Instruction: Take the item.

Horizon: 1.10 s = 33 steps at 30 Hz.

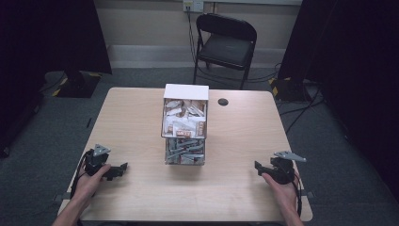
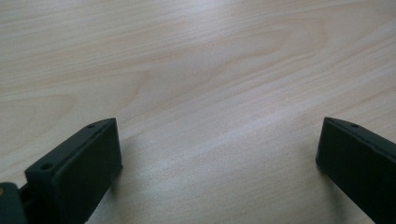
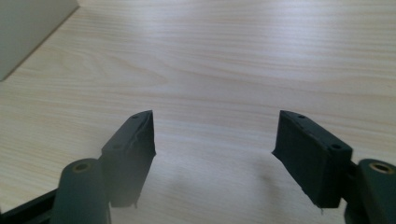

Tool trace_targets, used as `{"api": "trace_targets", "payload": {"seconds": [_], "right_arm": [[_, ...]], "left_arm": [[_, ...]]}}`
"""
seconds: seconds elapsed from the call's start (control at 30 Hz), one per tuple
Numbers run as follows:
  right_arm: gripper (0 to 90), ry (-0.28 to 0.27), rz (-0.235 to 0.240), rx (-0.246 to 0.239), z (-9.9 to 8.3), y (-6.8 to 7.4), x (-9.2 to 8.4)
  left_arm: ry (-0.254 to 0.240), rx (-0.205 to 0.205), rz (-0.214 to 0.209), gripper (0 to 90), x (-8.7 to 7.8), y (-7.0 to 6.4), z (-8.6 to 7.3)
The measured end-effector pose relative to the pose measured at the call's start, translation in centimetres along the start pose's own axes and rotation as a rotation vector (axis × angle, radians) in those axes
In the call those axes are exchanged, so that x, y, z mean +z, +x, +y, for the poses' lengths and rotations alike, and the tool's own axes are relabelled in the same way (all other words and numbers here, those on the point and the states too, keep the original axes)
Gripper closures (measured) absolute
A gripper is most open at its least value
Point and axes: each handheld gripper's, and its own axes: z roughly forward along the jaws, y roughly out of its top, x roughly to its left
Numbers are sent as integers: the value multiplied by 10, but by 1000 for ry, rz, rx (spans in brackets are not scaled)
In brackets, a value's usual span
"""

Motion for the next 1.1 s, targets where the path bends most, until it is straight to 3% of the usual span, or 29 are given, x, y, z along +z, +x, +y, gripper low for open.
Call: {"api": "trace_targets", "payload": {"seconds": [0.43,0.77,1.1], "right_arm": [[317,-36,80,-28,6,11,-7],[458,-63,221,-69,12,25,-17],[522,-75,293,-107,17,41,-22]], "left_arm": [[0,0,0,0,0,0,0],[1,2,-2,0,0,0,0],[1,2,-2,0,0,0,0]]}}
